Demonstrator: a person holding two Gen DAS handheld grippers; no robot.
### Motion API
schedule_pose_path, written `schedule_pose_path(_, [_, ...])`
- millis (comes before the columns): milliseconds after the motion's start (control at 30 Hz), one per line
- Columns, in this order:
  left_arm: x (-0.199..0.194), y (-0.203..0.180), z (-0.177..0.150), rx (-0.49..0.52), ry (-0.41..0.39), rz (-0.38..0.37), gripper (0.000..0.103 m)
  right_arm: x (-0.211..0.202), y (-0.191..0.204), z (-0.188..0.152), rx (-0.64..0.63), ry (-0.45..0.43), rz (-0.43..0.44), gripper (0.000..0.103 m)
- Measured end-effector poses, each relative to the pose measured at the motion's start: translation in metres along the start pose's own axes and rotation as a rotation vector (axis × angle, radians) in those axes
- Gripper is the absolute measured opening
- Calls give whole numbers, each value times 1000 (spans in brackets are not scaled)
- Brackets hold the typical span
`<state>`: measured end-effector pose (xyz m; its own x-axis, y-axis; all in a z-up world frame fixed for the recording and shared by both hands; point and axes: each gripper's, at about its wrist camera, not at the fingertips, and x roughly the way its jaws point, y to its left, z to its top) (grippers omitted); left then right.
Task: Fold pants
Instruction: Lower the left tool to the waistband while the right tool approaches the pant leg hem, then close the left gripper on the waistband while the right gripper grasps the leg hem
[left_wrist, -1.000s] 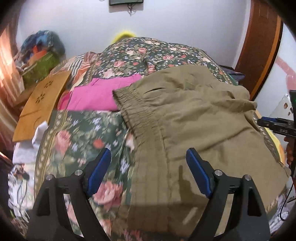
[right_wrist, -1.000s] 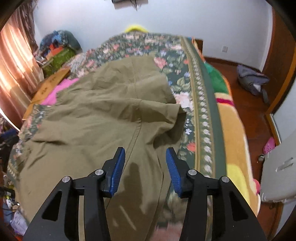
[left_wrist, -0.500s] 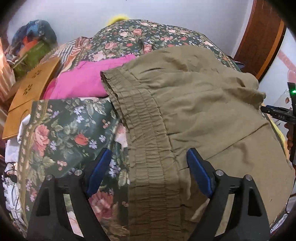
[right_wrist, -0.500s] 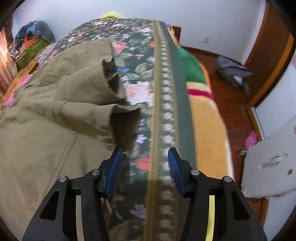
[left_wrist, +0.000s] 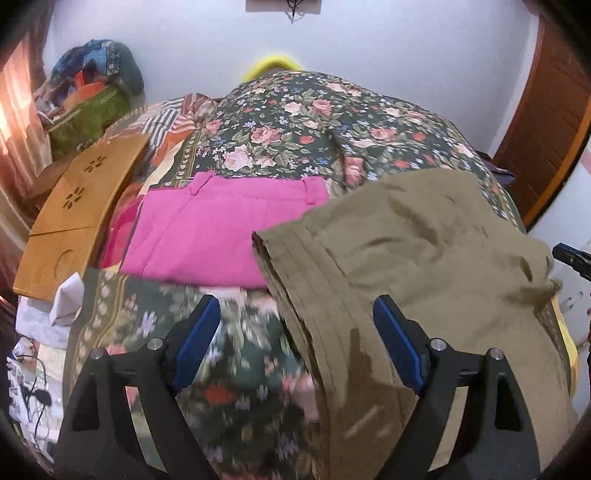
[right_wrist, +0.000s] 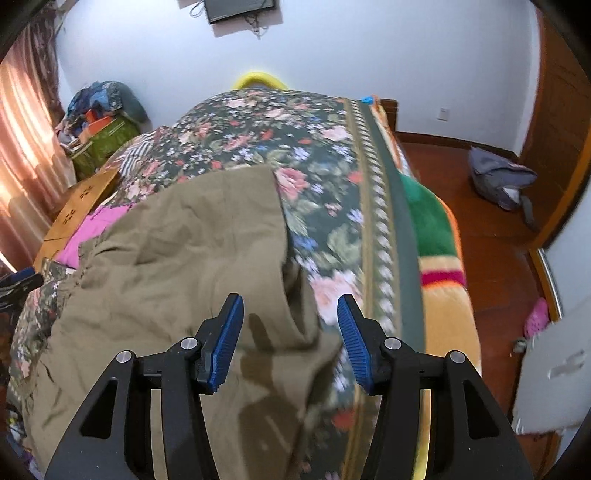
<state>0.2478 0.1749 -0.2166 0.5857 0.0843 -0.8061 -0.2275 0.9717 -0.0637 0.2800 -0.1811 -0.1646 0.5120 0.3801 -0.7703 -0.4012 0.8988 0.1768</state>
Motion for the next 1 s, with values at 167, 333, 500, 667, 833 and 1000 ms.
schedule_pose_path(167, [40,18,24,-51,38,-10,85,24,11,32,-64,15,13,49])
schedule_pose_path(333, [73,33,39,-67,61,-15,85,55,13,69,-88,42,58,54])
schedule_pose_path(500, [101,42,44,-79,103,-55,81,96,20,97,-142,97,71,55])
schedule_pose_path(667, [118,43,45,-69,122,-66,80,139,23,111,-169,176,73,55])
schedule_pose_path(833, [123,39,46,-46,116,-99,72,160,25,117,-176,204,105,55])
schedule_pose_path(1000, [124,27,47,4,133,-108,44,158,28,117,-186,166,128,36])
